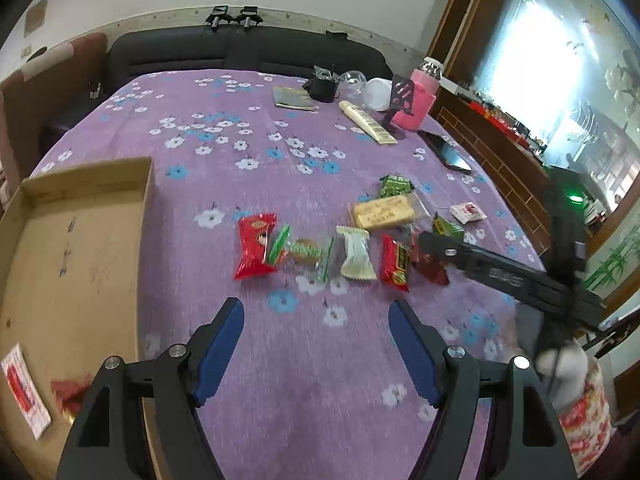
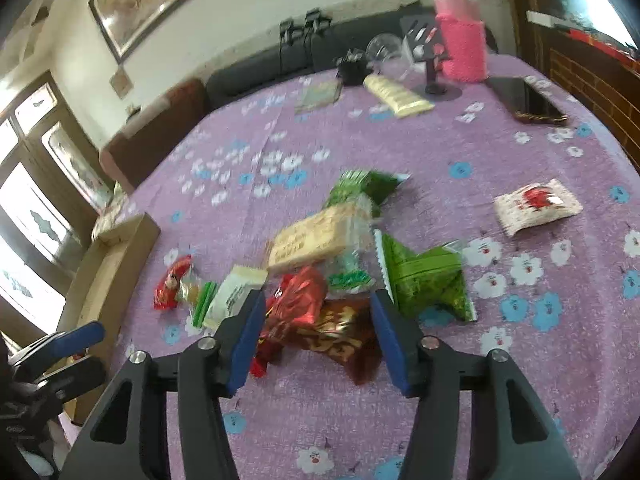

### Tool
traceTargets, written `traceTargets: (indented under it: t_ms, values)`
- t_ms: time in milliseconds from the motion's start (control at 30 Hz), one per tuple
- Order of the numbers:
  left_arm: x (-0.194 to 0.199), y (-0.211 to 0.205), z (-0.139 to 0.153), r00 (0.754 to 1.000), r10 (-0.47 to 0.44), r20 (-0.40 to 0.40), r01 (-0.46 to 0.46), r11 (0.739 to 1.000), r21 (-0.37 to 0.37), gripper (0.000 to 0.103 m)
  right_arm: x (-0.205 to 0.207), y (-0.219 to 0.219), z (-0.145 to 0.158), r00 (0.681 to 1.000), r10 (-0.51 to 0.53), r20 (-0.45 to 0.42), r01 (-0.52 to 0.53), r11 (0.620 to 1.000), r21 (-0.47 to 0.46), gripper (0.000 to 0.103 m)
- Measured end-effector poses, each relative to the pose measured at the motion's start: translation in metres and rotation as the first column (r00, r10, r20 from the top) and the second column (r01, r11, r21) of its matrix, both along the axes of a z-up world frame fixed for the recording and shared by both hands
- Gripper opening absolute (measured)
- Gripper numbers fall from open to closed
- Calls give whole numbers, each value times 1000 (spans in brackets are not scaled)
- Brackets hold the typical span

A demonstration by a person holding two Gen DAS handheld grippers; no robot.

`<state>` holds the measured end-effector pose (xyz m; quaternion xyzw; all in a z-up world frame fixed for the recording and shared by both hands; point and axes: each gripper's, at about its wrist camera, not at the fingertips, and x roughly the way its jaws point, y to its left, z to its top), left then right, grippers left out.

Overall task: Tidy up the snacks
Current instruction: 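Move both grippers back over the snacks on the table, then grasp the clear green-striped cake packet with the left gripper while the right gripper grasps the red bar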

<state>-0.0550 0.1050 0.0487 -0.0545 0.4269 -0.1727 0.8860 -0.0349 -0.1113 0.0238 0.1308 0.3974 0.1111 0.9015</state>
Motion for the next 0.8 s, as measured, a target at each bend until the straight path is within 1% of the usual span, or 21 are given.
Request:
traceTargets:
  t_ms: [100, 167, 200, 233, 267, 300, 333, 367, 433, 467, 533, 600, 667, 700, 733, 767, 800]
  values:
    - [17, -3, -5, 1000, -7, -16, 7, 1000, 0, 78, -8, -6, 14, 998, -4, 56, 2, 999, 36, 53]
    - [30, -1, -7, 999, 7, -41, -8, 1000, -15, 78, -12, -1, 20, 997, 51, 63, -55, 996, 75, 53]
    - [39, 2, -8, 998, 19, -57, -21, 999, -33, 78, -12, 4, 21, 995, 84, 53, -89, 992, 91, 52]
    - [45, 5, -10, 997, 26, -70, -29, 999, -44, 78, -11, 12, 19, 991, 132, 27, -135, 985, 107, 47]
    - [51, 7, -11, 996, 34, -84, -39, 998, -52, 78, -9, 19, 16, 988, 156, -4, -155, 982, 103, 41]
    - [56, 9, -11, 995, 44, -90, -48, 997, -53, 78, -7, 24, 12, 986, 161, -33, -158, 984, 85, 33]
    - [60, 9, -11, 995, 49, -88, -54, 997, -47, 78, -2, 31, 6, 985, 155, -72, -151, 987, 54, 29]
    - [60, 8, -10, 996, 46, -82, -50, 998, -43, 78, 0, 34, 3, 985, 147, -91, -143, 989, 41, 27]
    - [59, 3, -9, 998, 11, -61, -13, 999, -29, 78, 8, 41, -7, 985, 113, -129, -115, 993, -6, 26]
    - [58, -1, -9, 999, -13, -50, 13, 1000, -18, 78, 12, 42, -11, 984, 104, -147, -107, 994, -14, 26]
    - [56, -12, -12, 998, -65, -27, 65, 997, 27, 78, 15, 43, -15, 982, 91, -163, -91, 996, 6, 26]
    - [56, -25, -17, 993, -114, -10, 114, 990, 80, 78, 18, 41, -16, 985, 74, -154, -72, 997, 18, 26]
    - [60, -33, -19, 990, -143, -3, 142, 983, 119, 78, 20, 38, -18, 987, 72, -145, -67, 997, 37, 26]
    - [62, -36, -21, 988, -153, 0, 151, 979, 137, 78, 20, 36, -18, 987, 72, -141, -65, 997, 50, 24]
    - [66, -39, -23, 986, -165, -1, 163, 974, 154, 78, 21, 34, -19, 988, 68, -139, -60, 996, 62, 18]
    - [70, -40, -25, 985, -171, -9, 170, 972, 161, 78, 21, 31, -20, 988, 65, -139, -55, 996, 73, 15]
    - [73, -41, -28, 985, -173, -18, 173, 970, 170, 78, 21, 27, -22, 988, 64, -143, -51, 994, 94, 10]
